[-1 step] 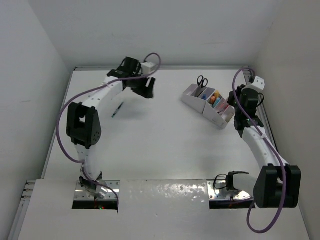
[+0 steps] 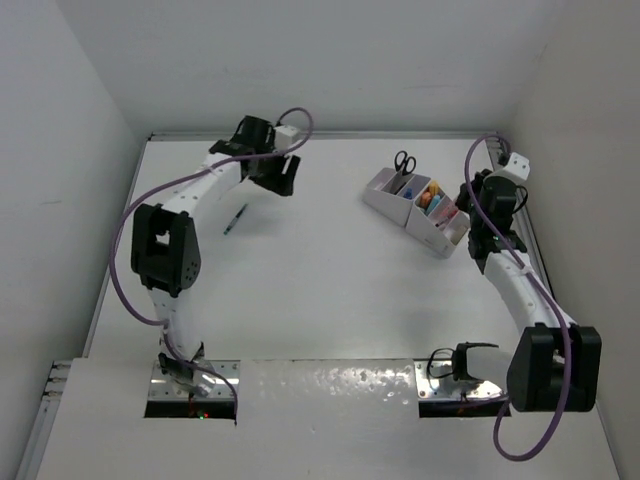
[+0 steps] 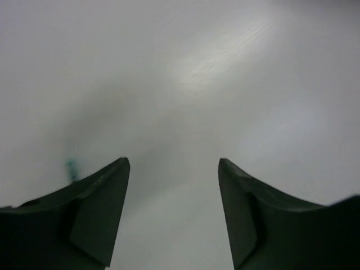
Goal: Sort the stationery into containers
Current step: Place the pen in the storage box, then pick up the pen from the center of the board.
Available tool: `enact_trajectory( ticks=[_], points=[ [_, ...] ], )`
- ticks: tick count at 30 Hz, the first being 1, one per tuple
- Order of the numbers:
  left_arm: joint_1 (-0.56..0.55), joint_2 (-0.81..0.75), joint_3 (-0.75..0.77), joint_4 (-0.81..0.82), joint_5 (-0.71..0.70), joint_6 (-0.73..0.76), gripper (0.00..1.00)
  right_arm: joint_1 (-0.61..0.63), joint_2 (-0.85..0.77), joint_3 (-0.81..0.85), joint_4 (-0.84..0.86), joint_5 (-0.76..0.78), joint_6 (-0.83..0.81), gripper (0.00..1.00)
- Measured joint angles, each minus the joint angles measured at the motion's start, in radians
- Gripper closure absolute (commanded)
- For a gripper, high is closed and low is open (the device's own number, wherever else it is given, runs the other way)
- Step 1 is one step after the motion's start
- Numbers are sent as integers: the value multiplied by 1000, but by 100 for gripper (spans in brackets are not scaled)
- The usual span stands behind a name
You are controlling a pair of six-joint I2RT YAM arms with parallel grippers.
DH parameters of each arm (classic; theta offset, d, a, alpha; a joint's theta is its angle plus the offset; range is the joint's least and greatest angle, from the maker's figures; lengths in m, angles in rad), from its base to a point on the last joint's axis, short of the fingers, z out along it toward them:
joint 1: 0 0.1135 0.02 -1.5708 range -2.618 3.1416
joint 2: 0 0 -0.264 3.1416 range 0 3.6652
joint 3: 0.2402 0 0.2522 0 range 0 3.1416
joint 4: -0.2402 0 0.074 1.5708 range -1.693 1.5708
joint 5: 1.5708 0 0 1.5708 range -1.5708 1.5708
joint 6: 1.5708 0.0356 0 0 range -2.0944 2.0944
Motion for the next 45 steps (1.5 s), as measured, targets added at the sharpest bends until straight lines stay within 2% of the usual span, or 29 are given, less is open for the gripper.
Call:
enact_trajectory(
  ticks=[1,4,8,14,19,23,25,26,27,29,32,34,35,41,45],
  points=[
    [32,-3,-33,1,-106,6,30,-5,19,0,5,11,-6,100],
    [119,0,-143,18,-265,23,23,-12,73,0,8,35,-13,100],
    [162,22,-224,14,-368,49,22,-12,122,0,27,53,-5,100],
    [176,87,-229,58,-431,70,27,-12,158,-14,77,63,6,100],
    [185,132,-224,81,-467,73,37,-12,183,-51,106,53,7,100],
    [193,135,-224,93,-480,73,39,-12,223,-53,106,34,9,99],
    [198,135,-225,97,-481,74,39,-12,231,-55,106,29,10,85],
    [201,135,-227,100,-481,74,41,-13,231,-55,106,24,12,72],
    [204,135,-228,101,-481,74,45,-13,231,-55,106,18,17,46],
    [211,135,-233,108,-480,73,54,-16,230,-55,104,5,18,36],
    [219,135,-242,118,-476,79,63,-16,222,-46,70,-13,9,30],
    [223,135,-245,122,-470,78,81,-16,202,-29,37,-23,3,30],
    [224,135,-247,124,-468,87,99,-16,185,-20,26,-28,1,30],
    [234,135,-252,124,-441,96,100,8,53,51,-13,-69,-30,30],
    [242,121,-252,103,-354,98,100,98,-14,131,-87,-89,-81,31]
  ],
)
